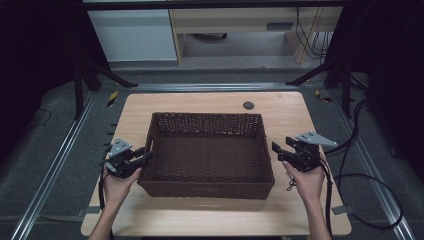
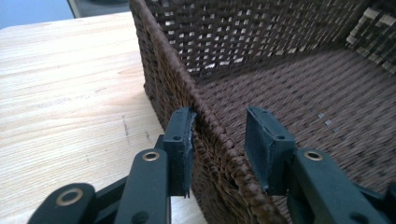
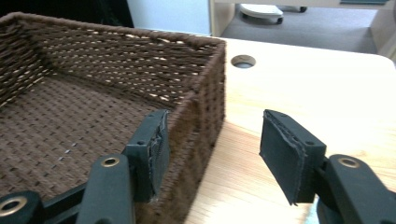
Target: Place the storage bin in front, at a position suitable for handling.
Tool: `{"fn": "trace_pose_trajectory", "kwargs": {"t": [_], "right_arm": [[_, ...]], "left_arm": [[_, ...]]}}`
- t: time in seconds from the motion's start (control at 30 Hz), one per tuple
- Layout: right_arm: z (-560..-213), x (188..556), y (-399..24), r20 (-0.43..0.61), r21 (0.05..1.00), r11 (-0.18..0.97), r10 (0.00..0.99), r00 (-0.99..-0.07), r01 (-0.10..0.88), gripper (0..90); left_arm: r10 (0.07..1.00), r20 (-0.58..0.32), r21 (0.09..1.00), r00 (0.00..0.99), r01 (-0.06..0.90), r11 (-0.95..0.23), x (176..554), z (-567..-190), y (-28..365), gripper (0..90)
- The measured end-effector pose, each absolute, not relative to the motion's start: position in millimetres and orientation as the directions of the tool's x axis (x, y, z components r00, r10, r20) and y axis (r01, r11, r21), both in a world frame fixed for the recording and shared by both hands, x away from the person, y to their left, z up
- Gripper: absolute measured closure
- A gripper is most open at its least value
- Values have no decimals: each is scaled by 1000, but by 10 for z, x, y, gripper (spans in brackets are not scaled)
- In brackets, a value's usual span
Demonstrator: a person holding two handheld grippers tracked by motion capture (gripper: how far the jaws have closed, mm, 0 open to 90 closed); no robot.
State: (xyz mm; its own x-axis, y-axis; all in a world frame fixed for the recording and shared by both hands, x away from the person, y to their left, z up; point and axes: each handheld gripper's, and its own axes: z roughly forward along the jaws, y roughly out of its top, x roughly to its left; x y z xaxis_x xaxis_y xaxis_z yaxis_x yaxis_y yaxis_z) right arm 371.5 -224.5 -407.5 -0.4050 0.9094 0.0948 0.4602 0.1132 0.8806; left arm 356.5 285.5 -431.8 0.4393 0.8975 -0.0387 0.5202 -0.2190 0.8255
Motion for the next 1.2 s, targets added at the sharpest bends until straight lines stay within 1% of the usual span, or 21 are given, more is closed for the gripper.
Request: {"fn": "trace_pose_trajectory", "kwargs": {"t": [0.03,0.13,0.37,0.63,0.83,0.93,1.07,1.2], "right_arm": [[-4080,3713,-2278,91,882,111,913,-398,459,411],[-4103,3714,-2342,82,879,117,918,-387,463,399],[-4177,3718,-2495,77,872,116,927,-368,475,377],[-4233,3708,-2559,29,859,151,940,-341,490,390],[-4350,3646,-2693,-2,839,176,947,-320,515,407],[-4430,3607,-2760,3,842,164,951,-308,514,402],[-4528,3580,-2822,-24,823,187,955,-296,537,392],[-4622,3581,-2935,-20,808,174,963,-270,562,390]], "left_arm": [[895,-31,827,444,514,-227,3570,-4329,2851,624],[888,-70,829,454,522,-202,3578,-4339,2888,619],[898,-48,823,436,527,-212,3551,-4323,2849,661],[898,-25,810,439,535,-238,3483,-4297,2874,658],[891,-51,810,450,541,-227,3509,-4304,2900,653],[893,-56,814,446,539,-218,3526,-4311,2909,656],[897,-57,815,437,539,-211,3547,-4319,2918,661],[898,-62,818,435,538,-204,3542,-4324,2916,660]]}}
